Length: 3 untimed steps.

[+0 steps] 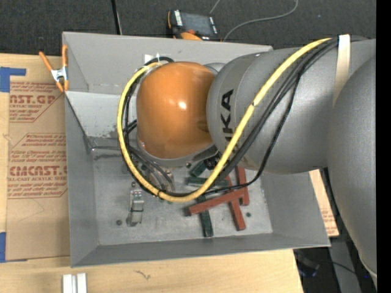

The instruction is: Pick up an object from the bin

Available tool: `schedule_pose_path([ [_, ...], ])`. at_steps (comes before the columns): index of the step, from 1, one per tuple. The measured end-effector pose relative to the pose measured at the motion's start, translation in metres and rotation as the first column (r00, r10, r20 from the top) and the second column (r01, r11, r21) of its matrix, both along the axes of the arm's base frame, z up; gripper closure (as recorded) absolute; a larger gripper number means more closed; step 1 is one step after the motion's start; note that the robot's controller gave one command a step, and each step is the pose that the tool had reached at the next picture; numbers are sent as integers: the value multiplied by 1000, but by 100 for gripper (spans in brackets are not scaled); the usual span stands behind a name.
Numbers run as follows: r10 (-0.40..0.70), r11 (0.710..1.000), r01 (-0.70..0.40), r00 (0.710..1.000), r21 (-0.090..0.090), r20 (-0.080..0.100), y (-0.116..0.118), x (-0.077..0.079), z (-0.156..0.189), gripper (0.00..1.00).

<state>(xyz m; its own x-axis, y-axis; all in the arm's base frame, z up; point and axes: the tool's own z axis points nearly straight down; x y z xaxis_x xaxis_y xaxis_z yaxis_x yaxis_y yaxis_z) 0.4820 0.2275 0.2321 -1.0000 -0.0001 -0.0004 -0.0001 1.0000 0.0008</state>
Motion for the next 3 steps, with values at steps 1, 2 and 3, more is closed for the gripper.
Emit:
schedule_pose_path([
  [1,125,992,-125,992,-3,-6,-30,23,-167,0],
  [2,239,971,-239,971,-4,4,-153,43,-101,0],
  [3,312,950,-312,950,-1,-2,-242,28,-152,0],
])
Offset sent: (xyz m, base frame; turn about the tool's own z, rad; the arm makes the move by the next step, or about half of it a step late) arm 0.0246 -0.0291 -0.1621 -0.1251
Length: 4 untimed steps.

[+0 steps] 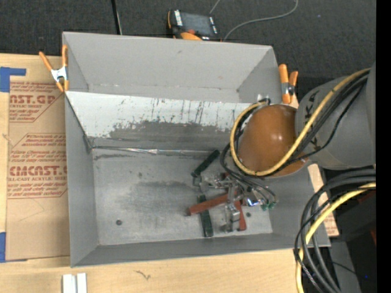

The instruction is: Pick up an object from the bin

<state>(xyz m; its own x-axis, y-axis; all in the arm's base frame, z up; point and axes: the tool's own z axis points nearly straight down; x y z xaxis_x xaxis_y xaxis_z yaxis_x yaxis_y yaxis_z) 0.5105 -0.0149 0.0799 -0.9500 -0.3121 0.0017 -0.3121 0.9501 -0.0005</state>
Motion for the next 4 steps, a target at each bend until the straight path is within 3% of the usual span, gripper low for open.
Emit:
schedule_pose_path([
  [1,-184,983,184,983,5,7,-3,35,-8,0],
  [2,193,981,-193,981,4,-1,37,-6,-11,0],
  [3,189,982,-189,982,3,1,36,-5,-10,100],
  [4,220,976,-220,975,0,12,47,1,145,100],
])
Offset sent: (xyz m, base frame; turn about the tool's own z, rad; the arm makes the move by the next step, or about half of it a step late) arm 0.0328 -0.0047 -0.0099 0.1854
